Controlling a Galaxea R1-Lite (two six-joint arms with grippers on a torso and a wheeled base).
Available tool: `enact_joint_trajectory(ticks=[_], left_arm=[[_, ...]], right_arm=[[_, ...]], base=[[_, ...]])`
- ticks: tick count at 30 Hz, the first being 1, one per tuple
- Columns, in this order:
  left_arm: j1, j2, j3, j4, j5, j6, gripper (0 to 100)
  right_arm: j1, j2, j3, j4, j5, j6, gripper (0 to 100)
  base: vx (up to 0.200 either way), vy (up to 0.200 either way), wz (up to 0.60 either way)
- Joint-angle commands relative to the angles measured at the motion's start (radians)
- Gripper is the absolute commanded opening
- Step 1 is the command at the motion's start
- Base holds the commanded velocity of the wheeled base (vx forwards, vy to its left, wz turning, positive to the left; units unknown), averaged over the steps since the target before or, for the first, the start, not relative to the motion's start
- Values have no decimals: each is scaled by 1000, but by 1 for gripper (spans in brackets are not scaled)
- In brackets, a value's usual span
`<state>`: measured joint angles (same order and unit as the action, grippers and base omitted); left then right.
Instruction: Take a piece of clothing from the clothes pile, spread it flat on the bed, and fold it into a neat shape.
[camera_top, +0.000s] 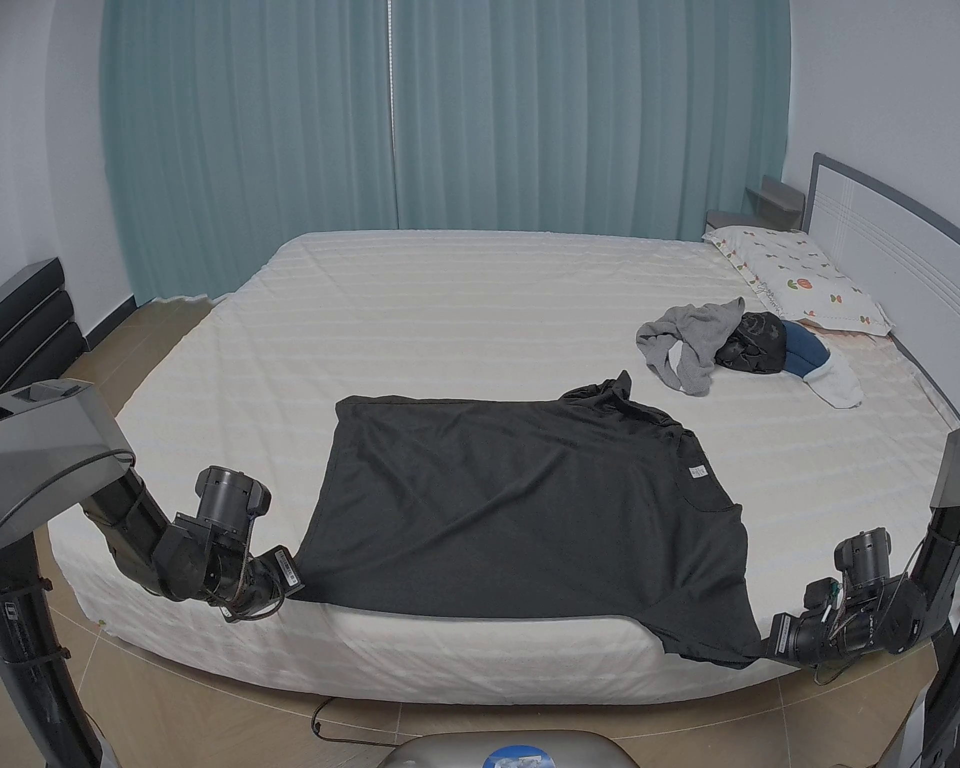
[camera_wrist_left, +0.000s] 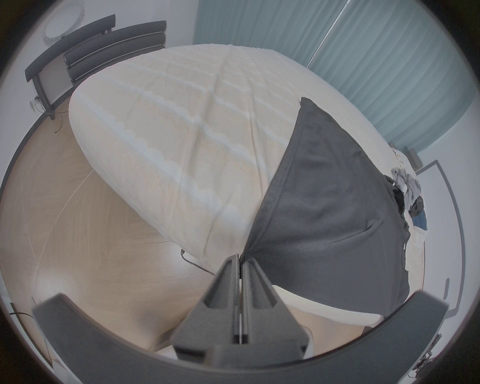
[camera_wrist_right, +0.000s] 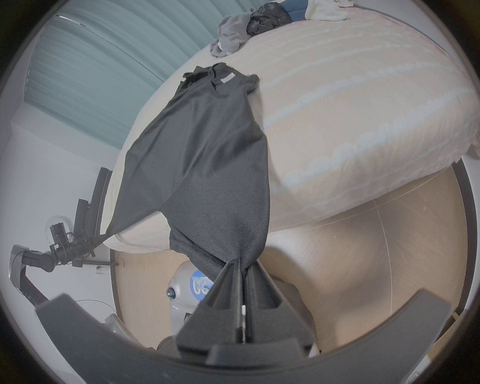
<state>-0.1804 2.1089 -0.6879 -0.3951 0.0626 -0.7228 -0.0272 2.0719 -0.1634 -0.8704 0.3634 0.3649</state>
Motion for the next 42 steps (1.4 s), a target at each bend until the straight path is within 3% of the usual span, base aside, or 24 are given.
enact_joint_trajectory(ticks=[1,2,3,4,5,9,18,24,30,42], left_arm=[[-17,23,4,2,-1,-3,0],[-21,23,4,2,-3,-4,0],[-22,22,4,2,-6,-4,0],[-25,20,5,4,-7,-4,0],[-28,19,8,4,-12,-6,100],[-30,13,8,2,-17,-6,100],[-1,-55,-19,-8,-59,-26,100],[-7,-53,-15,-10,-58,-24,100],[15,-58,-39,-1,-61,-50,100],[19,-50,-52,-13,-81,-80,100]], right_arm=[[6,76,-15,-9,0,-4,0],[6,79,-18,-12,0,-4,0],[6,80,-19,-16,2,-4,100],[6,77,-19,-22,2,-4,100],[6,73,-25,-32,3,-1,100],[-14,28,-88,-71,0,19,100],[3,-30,-268,-68,5,158,100],[53,-23,-294,-82,2,358,100],[66,-18,-280,-87,8,371,100],[58,-27,-280,-88,8,399,100]], base=[[0,0,0],[0,0,0],[0,0,0],[0,0,0],[0,0,0],[0,0,0],[0,0,0],[0,0,0],[0,0,0],[0,150,0]])
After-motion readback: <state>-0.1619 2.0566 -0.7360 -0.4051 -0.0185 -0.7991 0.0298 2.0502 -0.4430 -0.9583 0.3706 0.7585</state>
